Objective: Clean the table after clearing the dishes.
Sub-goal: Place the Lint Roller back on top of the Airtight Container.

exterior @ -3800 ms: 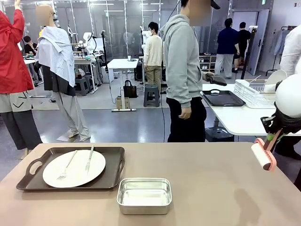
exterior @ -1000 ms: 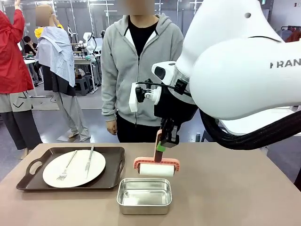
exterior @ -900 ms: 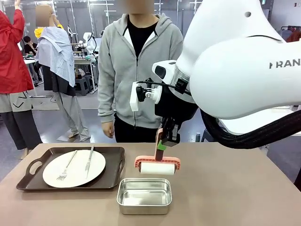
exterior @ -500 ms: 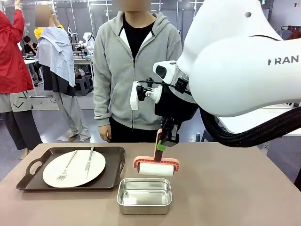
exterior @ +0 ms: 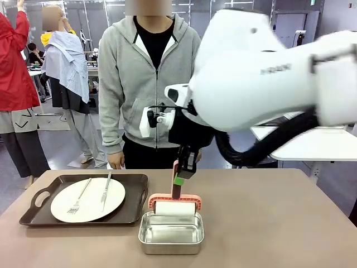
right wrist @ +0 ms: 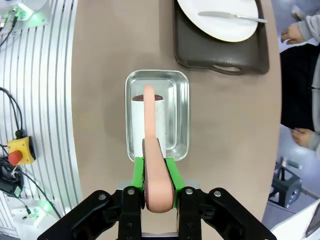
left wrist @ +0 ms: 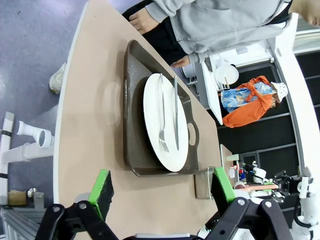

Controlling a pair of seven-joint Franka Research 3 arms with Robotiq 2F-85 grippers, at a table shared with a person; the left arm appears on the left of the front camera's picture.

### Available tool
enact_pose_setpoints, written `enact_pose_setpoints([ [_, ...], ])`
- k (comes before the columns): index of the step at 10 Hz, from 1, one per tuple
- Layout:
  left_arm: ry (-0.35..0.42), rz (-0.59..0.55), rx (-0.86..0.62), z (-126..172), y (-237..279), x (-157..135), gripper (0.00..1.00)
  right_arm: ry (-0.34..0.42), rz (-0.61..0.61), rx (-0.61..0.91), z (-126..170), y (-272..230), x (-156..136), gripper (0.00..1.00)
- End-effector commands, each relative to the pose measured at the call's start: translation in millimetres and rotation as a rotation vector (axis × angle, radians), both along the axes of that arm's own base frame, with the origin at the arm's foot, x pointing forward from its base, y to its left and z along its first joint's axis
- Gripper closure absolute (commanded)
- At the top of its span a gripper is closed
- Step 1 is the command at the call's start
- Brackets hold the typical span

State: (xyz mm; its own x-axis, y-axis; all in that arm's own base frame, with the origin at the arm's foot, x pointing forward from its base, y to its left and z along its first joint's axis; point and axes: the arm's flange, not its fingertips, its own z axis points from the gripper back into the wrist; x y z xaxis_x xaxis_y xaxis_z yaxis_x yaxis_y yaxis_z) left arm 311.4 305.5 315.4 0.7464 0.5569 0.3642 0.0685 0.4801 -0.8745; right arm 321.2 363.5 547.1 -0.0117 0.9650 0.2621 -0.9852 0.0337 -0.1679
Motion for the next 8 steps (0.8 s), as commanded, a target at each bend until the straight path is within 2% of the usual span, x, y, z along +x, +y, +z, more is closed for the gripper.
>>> enact_pose_setpoints([
  [1,0.003,-0.002,0.003,0,2,-3,0.0,0.063,0.034,-0.03,1,17,27,0.78],
  [3,0.003,-0.002,0.003,0,2,-3,0.0,0.133,0.036,-0.047,-24,29,51,0.78],
  [8,0.003,-0.002,0.003,0,2,-3,0.0,0.164,-0.024,-0.094,-81,38,93,0.78],
])
